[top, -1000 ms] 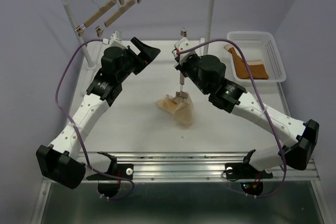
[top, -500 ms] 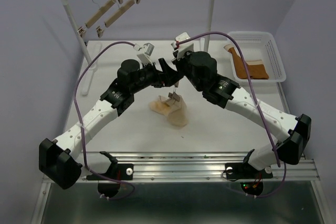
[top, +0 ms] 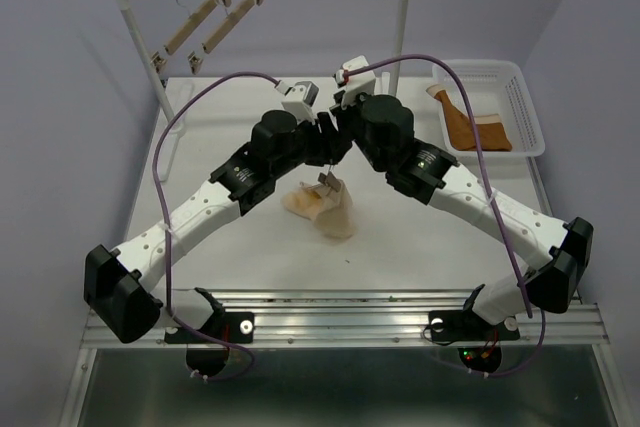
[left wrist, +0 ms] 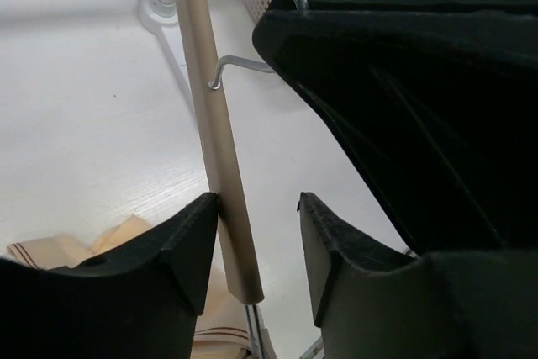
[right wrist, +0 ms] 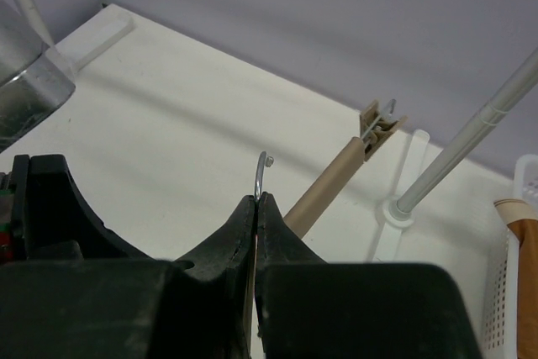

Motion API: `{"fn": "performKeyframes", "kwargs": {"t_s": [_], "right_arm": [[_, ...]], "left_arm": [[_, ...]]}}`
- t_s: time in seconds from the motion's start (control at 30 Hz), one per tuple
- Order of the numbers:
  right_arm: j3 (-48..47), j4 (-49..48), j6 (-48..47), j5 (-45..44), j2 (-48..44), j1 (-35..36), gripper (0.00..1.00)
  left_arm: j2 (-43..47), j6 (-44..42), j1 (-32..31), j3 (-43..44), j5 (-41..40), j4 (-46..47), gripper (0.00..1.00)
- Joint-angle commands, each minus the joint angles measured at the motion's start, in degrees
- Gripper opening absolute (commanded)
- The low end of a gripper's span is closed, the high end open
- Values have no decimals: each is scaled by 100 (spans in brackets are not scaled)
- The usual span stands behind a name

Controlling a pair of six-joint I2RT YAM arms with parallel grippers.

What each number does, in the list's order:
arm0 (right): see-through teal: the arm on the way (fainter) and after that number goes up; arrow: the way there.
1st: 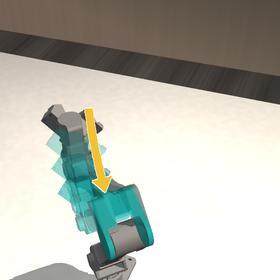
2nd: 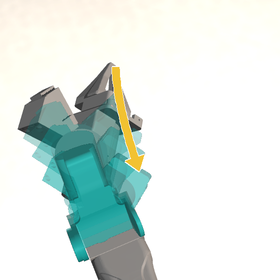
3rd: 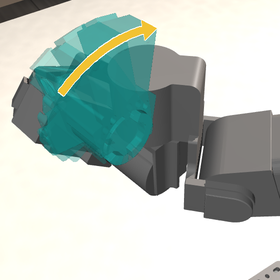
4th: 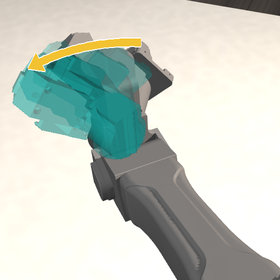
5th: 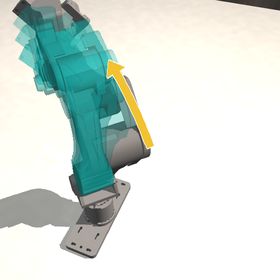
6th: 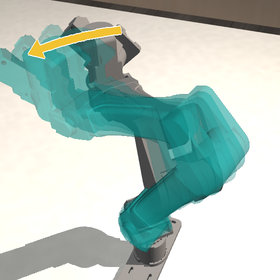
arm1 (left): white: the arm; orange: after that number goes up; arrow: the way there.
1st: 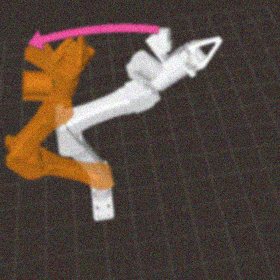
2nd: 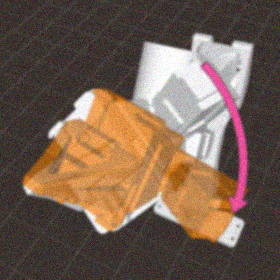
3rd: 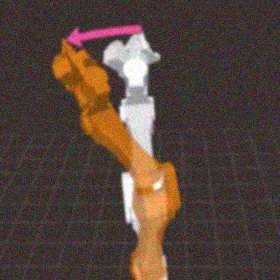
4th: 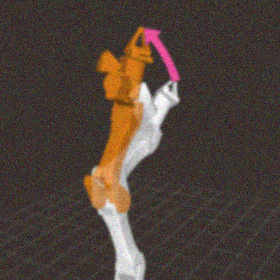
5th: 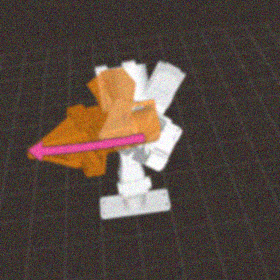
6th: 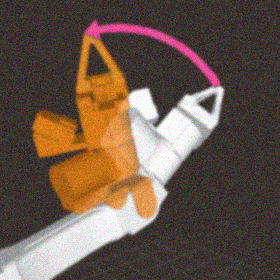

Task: Remove the underwear clipped to the hanger

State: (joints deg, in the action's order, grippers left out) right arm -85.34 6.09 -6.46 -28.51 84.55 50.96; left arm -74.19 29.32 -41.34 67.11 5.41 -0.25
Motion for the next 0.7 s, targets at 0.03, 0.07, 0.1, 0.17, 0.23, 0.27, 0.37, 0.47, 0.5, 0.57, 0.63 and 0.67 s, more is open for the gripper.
{"fn": "performKeyframes", "kwargs": {"t_s": [0.03,0.07,0.1,0.17,0.23,0.27,0.37,0.47,0.5,0.57,0.63,0.67], "right_arm": [[-325,-196,504,-382,17,11,1],[-299,-213,575,-427,26,11,1],[-255,-248,636,-540,26,11,1],[-194,-353,811,-681,26,11,1],[-211,-415,944,-875,35,11,1],[-211,-441,997,-901,35,11,1],[-237,-442,1252,-998,44,11,1],[-290,-407,1419,-1217,131,11,1],[-308,-389,1515,-1375,158,11,1],[-334,-363,1603,-1473,210,11,1],[-343,-363,1753,-1552,228,11,1],[-352,-363,1771,-1552,254,11,1]], "left_arm": [[19,-260,-234,302,-830,95,50],[19,-243,-286,302,-988,87,50],[10,-269,-313,302,-1059,69,50],[-16,-278,-383,320,-1340,34,49],[-42,-295,-436,338,-1594,-133,49],[-69,-304,-462,346,-1657,-159,49],[-165,-322,-550,408,-1824,-230,28],[-245,-391,-673,478,-2025,-239,11],[-253,-401,-708,513,-2096,-239,8],[-262,-410,-796,540,-2359,-247,0],[-262,-383,-849,549,-2553,-247,0],[-254,-392,-867,549,-2580,-230,0]]}}
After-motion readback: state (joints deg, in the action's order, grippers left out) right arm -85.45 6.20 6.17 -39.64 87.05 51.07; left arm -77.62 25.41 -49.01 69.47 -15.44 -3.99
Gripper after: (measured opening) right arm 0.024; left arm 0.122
